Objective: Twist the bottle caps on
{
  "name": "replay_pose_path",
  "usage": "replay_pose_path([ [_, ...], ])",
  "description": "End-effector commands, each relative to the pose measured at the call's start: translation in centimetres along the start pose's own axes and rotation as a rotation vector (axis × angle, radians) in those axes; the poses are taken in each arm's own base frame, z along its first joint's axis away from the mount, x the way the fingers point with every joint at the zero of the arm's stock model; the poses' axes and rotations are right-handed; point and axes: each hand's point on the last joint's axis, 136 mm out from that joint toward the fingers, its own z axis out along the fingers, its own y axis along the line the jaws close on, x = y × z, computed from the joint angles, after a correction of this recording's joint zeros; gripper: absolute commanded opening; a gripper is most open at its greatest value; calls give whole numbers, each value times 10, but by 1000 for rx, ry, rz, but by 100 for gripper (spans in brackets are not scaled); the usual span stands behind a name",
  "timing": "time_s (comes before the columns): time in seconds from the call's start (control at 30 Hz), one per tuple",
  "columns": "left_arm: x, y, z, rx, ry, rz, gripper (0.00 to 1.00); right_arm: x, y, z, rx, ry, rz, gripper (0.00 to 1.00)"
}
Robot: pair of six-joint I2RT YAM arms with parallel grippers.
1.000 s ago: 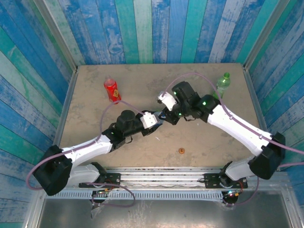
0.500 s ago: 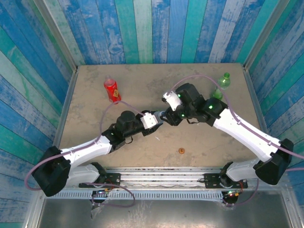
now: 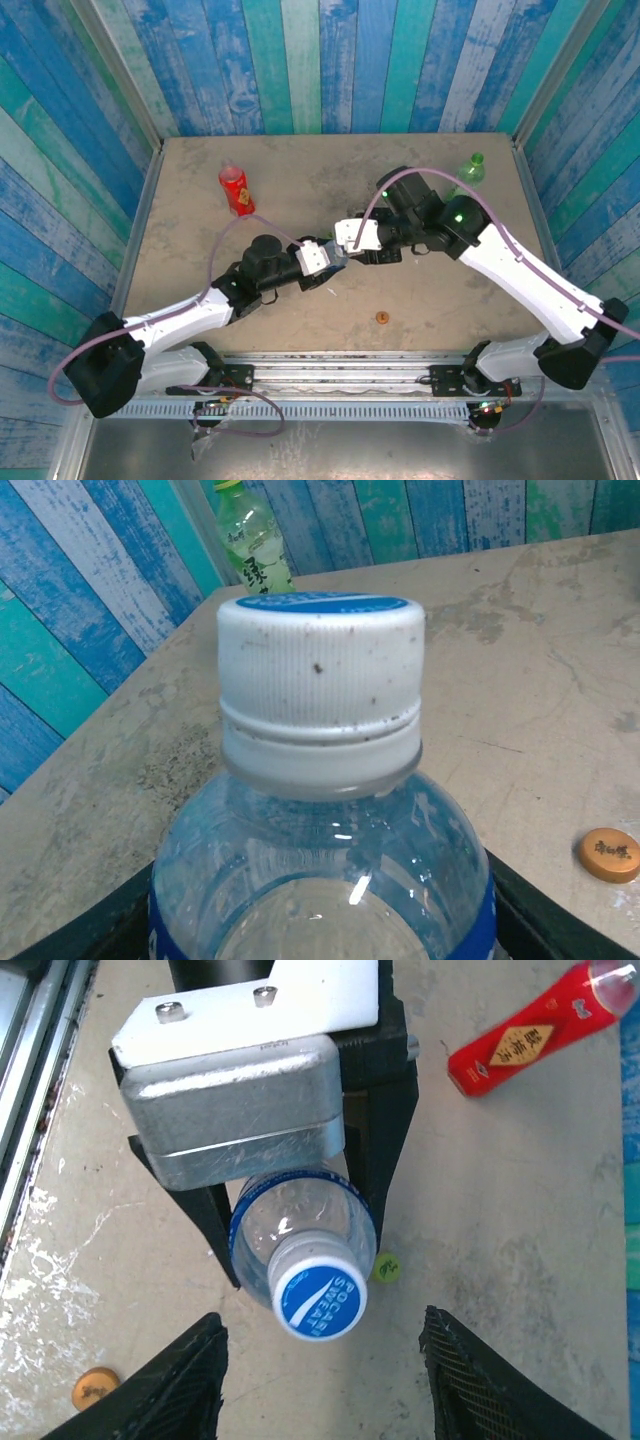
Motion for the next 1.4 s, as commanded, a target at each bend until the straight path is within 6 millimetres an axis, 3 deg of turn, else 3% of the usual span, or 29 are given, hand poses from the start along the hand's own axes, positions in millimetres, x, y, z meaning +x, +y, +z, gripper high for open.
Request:
replay_pose_path([
  [0.0,-13,-3,-6,21,-41,3,50,4,7,4,-76,31,-57,50],
  [0.4,-14,-3,-7,18,-44,4,50,9,12,24,-161,63,-24,40],
  [0.5,-13,-2,-6,15,-40,5,50,10,9,25,-155,67,-19,34],
  [0.6,-14,-3,-7,20,-48,4,51,9,9,26,-156,69,-6,18],
  [0.73,-15,-2,-9,7,-55,7,51,10,7,25,-137,75,53,9],
  [0.87,-15,0,-9,-3,-55,8,50,4,-5,29,-51,18,301,3],
  [1.0,-11,2,-9,-19,-40,12,50,7,-30,31,120,-52,824,0],
  [1.1,-10,3,-8,-26,-34,14,50,6,-25,39,79,-88,1142,0],
  [1.2,-7,6,-8,-44,-24,16,51,16,-15,51,54,-18,1459,1],
  [1.37,-6,7,-9,-55,-19,17,50,20,-10,48,86,34,1493,1],
])
